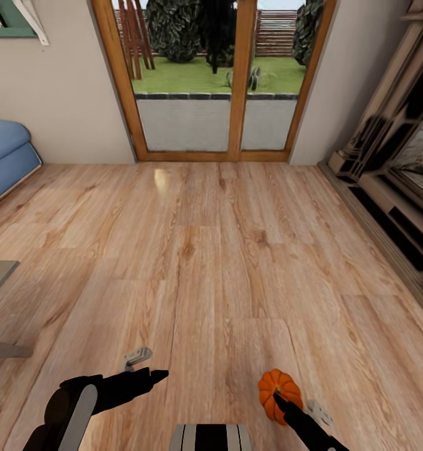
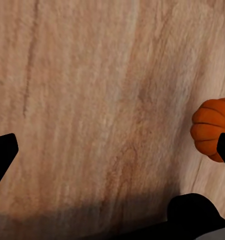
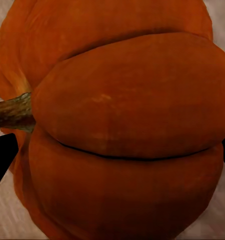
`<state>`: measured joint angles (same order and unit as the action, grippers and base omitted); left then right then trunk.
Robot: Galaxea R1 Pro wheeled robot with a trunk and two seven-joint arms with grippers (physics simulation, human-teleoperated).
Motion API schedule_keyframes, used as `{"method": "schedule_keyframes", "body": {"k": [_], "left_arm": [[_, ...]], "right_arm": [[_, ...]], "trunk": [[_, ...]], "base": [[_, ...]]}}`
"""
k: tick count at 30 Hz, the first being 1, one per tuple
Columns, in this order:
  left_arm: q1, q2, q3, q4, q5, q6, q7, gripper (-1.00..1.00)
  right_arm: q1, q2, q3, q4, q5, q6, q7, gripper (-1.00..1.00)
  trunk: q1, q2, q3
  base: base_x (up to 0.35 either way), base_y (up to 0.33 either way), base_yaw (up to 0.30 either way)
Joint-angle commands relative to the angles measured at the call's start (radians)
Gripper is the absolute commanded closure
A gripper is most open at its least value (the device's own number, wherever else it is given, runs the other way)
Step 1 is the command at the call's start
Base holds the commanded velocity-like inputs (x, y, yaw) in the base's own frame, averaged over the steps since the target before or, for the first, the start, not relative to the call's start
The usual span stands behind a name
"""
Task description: Place each of the two pumpkins and all three candles from the living room inside a cabinet in the living room (use any cabinet), then make sure every cabinet is closed, and position the cauldron so it is next to a table in the living room.
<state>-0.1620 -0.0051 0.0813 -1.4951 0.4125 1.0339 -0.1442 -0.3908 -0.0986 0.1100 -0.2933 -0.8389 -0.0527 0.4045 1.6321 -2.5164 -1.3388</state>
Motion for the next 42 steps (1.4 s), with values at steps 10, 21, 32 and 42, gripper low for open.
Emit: {"method": "schedule_keyframes", "body": {"k": [10, 21, 32, 42], "left_arm": [[0.0, -0.001, -0.003, 0.0, -0.014, 0.005, -0.005, -1.0], [0.0, -0.004, -0.006, 0.001, -0.017, 0.006, 0.0, -1.0], [0.0, 0.0, -0.003, 0.001, -0.017, 0.006, -0.001, -1.0], [-0.001, 0.002, 0.003, 0.001, -0.019, 0.006, -0.002, -1.0]], "right_arm": [[-0.002, -0.008, 0.002, 0.011, -0.015, 0.003, 0.102, 1.0], [-0.002, -0.001, 0.003, 0.013, -0.015, -0.001, 0.106, 1.0], [-0.002, -0.004, 0.002, 0.014, -0.016, -0.001, 0.106, 1.0], [-0.002, -0.009, 0.002, 0.014, -0.014, 0.001, 0.105, 1.0]], "trunk": [[-0.005, 0.002, 0.038], [-0.01, 0.005, 0.081], [-0.015, 0.007, 0.123], [-0.019, 0.01, 0.162]], "base": [[0.0, 0.0, 0.0], [0.0, 0.0, -0.028], [0.0, 0.0, -0.264], [0.0, 0.0, -0.28]]}}
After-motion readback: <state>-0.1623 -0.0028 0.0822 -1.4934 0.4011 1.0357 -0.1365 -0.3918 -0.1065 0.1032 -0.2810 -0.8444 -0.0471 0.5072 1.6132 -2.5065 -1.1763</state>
